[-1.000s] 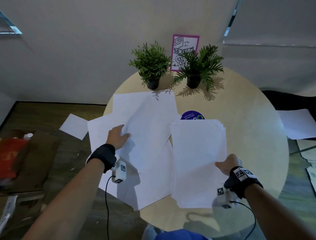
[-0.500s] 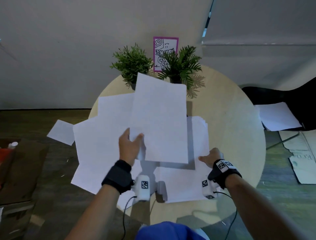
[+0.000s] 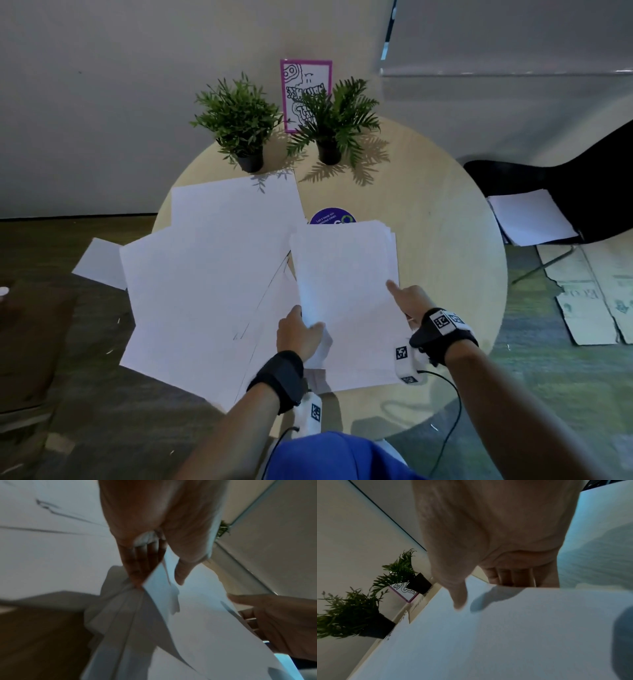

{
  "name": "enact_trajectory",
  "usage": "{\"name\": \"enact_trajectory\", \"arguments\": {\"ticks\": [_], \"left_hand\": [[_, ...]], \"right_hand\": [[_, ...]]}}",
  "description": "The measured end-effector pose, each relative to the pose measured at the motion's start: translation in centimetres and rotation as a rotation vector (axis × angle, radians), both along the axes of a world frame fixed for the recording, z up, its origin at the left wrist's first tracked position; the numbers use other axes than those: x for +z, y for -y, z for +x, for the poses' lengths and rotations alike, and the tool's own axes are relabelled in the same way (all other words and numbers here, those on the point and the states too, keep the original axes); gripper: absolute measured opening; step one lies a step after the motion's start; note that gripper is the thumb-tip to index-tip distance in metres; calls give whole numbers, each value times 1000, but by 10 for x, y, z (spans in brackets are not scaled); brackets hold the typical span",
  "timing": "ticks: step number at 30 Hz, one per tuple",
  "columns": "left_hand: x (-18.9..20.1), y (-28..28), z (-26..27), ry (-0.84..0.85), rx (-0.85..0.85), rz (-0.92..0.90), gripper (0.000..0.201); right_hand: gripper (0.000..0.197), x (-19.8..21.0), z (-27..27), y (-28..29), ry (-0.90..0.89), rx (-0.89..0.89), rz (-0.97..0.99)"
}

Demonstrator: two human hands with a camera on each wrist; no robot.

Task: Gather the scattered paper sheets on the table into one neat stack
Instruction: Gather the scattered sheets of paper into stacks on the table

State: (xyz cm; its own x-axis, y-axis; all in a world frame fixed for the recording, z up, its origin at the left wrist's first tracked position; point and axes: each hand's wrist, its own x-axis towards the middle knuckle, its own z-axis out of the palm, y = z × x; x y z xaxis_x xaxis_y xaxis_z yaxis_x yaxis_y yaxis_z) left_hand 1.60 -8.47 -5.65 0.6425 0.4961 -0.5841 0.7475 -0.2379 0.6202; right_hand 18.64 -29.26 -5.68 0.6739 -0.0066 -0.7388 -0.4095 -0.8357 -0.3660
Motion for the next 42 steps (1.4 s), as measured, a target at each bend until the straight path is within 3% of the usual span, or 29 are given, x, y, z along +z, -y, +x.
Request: {"name": "enact_trajectory", "arguments": {"ticks": [4,8,11,13,16,18,21,23,25,27,30,33,34,37,39,42], "left_hand": [[11,-6,2,-58,-166,88,50],[23,-49,4,-9,-54,65,35],[29,-101,7,-4,53,122,27],[31,-136,8,0,120,173,23],[27,-184,11,-9,169,282,24],[23,-208,12,-69,154,363,42],[18,-233,15,-123,135,440,72],[12,-245,16,-130,132,454,88],[8,-254,17,-161,107,452,100],[7,-260,18,-195,76,436,107],[8,-265,20,-215,58,465,112],[11,-272,23,-248,35,519,110],[11,-273,25,-263,24,513,109],[13,-278,28,-311,-4,462,107],[14,-277,30,-291,-14,414,98],[17,-274,29,-182,-23,345,76]], "right_hand": [[52,-7,-7,4,84,109,-2],[58,-26,-4,5,120,150,-66],[39,-34,0,8,91,119,-93],[71,-38,0,7,91,67,-94],[76,-40,1,5,120,86,-130],[73,-43,3,5,108,121,-148],[33,-46,4,7,103,118,-174],[51,-45,7,8,96,106,-183],[44,-44,6,6,89,126,-206],[60,-45,7,7,78,130,-214],[50,-42,5,5,86,123,-198],[76,-41,3,3,87,118,-209],[75,-43,5,4,78,109,-206],[37,-45,6,6,62,66,-193],[53,-46,7,7,52,34,-146],[58,-44,7,6,62,29,-121]]}}
